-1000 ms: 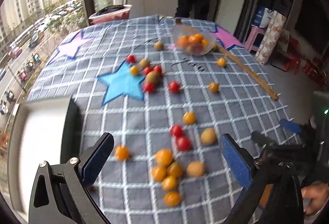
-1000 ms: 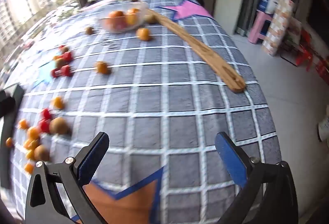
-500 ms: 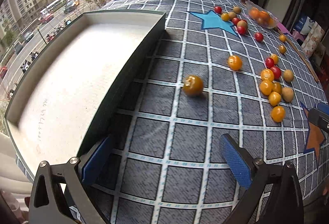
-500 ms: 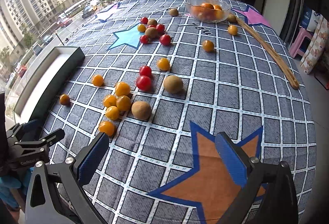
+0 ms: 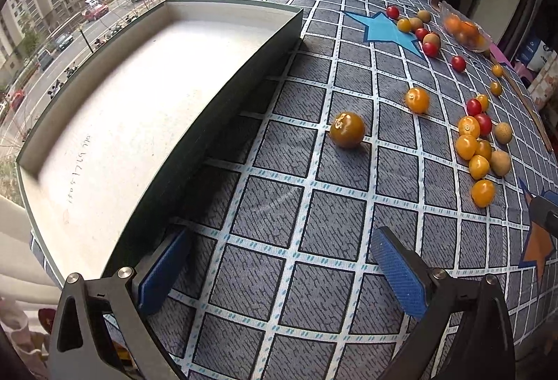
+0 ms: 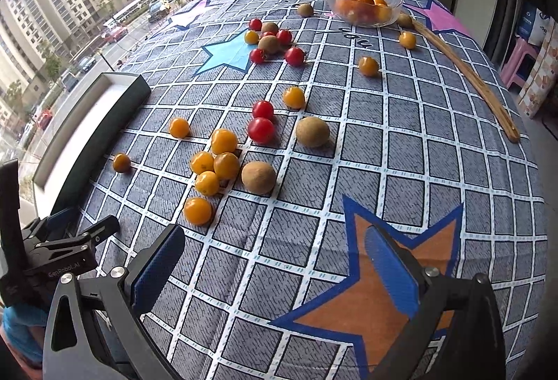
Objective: Organize fruits
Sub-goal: 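Move both tools over the cluster of yellow tomatoes and kiwis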
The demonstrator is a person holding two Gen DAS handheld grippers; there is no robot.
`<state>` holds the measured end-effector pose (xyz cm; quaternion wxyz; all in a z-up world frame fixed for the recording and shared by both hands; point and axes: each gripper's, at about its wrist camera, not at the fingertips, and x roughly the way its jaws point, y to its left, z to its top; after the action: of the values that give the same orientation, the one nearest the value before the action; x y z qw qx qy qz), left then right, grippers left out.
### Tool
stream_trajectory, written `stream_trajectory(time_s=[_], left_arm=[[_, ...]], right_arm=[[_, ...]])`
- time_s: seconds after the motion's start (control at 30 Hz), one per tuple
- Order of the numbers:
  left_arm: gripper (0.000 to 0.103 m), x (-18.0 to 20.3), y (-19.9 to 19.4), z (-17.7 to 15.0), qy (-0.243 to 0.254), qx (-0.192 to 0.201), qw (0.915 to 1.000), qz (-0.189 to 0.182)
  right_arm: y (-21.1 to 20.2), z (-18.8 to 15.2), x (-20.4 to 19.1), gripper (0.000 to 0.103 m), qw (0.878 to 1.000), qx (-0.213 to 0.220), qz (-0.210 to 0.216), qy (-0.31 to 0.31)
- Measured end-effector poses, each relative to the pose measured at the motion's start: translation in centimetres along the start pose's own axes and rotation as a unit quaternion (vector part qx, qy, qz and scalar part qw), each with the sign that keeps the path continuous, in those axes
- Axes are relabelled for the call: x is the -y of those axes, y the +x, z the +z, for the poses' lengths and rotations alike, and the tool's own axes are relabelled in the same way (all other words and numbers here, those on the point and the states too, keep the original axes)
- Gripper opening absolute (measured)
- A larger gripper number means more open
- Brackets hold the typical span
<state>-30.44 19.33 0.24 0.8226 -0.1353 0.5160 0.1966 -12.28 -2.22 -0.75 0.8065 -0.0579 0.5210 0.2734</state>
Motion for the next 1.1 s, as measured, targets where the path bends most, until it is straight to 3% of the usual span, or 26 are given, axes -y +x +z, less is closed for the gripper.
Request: stream_trajectory(time_s=[0.4, 0.73, 1.1], left_arm=[[0.103, -0.2, -2.1, -0.1, 0.003, 0.017, 0.9998, 0.005], [0.103, 1.8, -1.7, 1.4, 0.038, 0.028, 0.9988, 0.011], [0.103, 4.2, -0.2, 4.2, 0.063, 0.043, 0.9967, 0.028]], right_arm=[[0.0, -0.5, 1.7, 0.103, 1.0, -0.003, -0.02, 0.023], [1.3, -1.4, 2.7, 0.103, 0.999, -0.021, -0.03, 0.022], [1.9, 1.9, 3.3, 0.103, 0.999, 0.001, -0.044, -0.001]])
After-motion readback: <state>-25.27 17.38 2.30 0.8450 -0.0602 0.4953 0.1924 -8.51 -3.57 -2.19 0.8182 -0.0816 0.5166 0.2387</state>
